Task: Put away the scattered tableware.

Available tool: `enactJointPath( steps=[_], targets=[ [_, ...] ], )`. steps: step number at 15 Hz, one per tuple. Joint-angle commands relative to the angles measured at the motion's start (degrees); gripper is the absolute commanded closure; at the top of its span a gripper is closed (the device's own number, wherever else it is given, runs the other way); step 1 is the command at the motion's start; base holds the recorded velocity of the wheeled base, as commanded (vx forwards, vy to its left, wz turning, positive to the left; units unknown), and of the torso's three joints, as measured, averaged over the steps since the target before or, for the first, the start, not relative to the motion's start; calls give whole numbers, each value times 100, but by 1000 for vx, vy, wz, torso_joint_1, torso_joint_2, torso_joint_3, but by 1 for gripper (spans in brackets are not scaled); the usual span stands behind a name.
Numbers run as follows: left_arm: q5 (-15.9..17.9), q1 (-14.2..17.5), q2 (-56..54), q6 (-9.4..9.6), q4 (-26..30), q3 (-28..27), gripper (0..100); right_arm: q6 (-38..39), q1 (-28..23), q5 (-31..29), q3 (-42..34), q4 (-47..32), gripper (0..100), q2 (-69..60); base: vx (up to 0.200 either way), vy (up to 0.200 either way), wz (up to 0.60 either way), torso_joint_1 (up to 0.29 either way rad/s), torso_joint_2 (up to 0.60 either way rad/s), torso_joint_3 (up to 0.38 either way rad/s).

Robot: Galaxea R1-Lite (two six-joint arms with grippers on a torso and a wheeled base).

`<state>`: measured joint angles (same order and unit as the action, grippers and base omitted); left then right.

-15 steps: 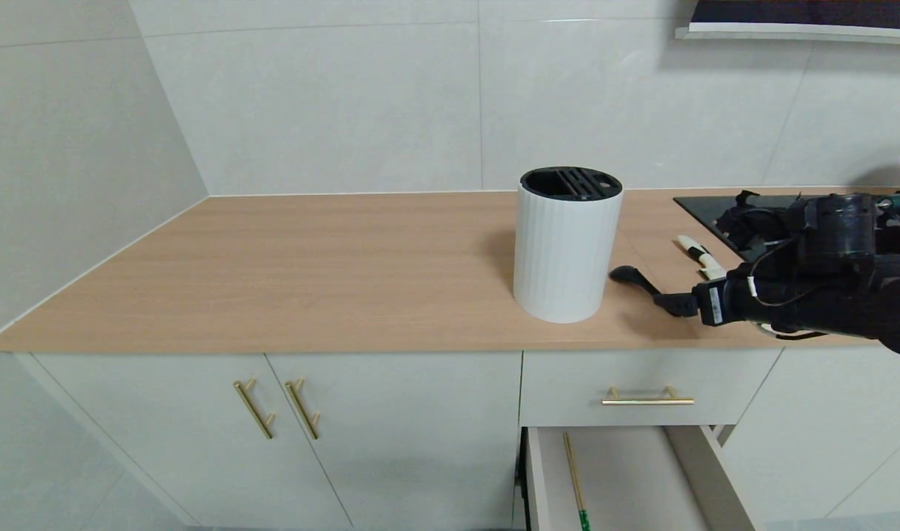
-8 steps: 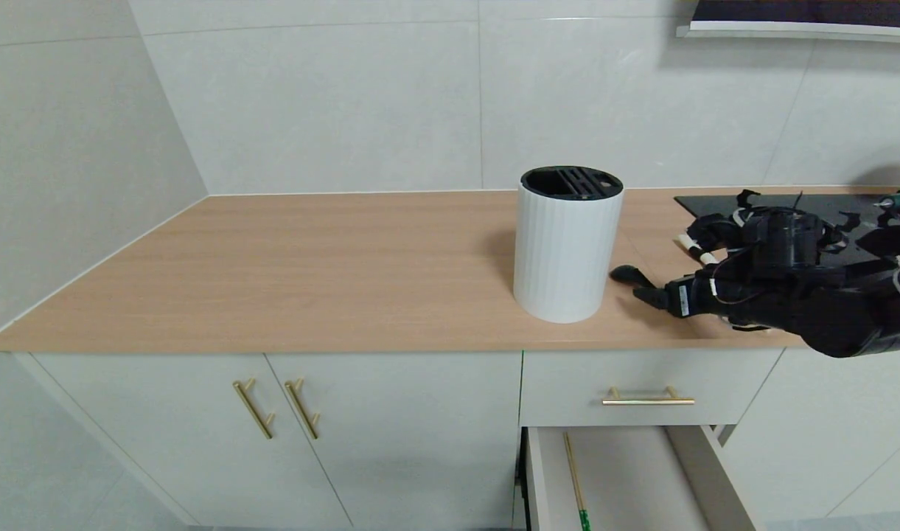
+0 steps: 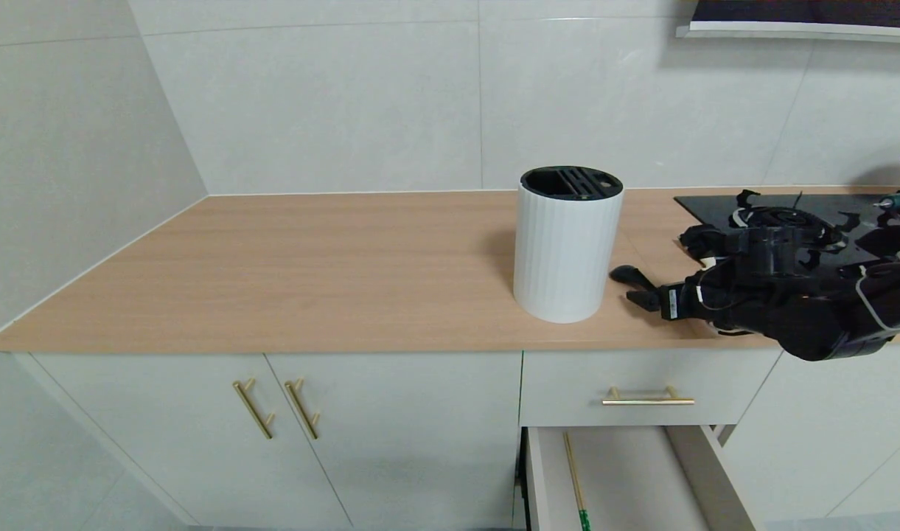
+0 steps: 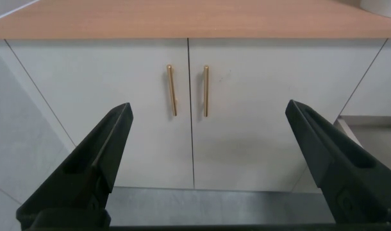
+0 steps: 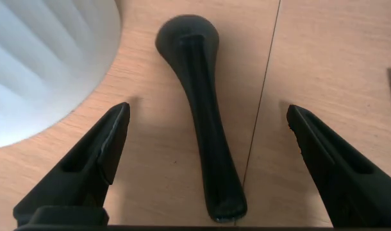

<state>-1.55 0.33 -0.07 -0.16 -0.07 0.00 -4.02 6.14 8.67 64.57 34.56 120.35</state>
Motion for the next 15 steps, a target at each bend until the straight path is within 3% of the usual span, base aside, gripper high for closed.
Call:
enactJointPath(
  steps=[1,3,4,13,15],
  targets=[
    [-3,2,7,-2,-1,0,0,7,-34,-14,55,-2,0,156,0,0,0,0,0,0],
    [-3,2,7,-2,-1,0,0,7,-43,-14,134,-2,0,244,0,0,0,0,0,0],
    [-3,2,7,-2,-1,0,0,7,-43,-14,134,-2,100,244,0,0,0,0,0,0],
    [-3,2,7,-2,-1,0,0,33,-43,-49,134,-143,100,94,0,0,0,0,0,0],
    [-3,2,7,-2,-1,0,0,420,-43,-357,99,-477,100,-301,0,0,0,0,0,0]
  ],
)
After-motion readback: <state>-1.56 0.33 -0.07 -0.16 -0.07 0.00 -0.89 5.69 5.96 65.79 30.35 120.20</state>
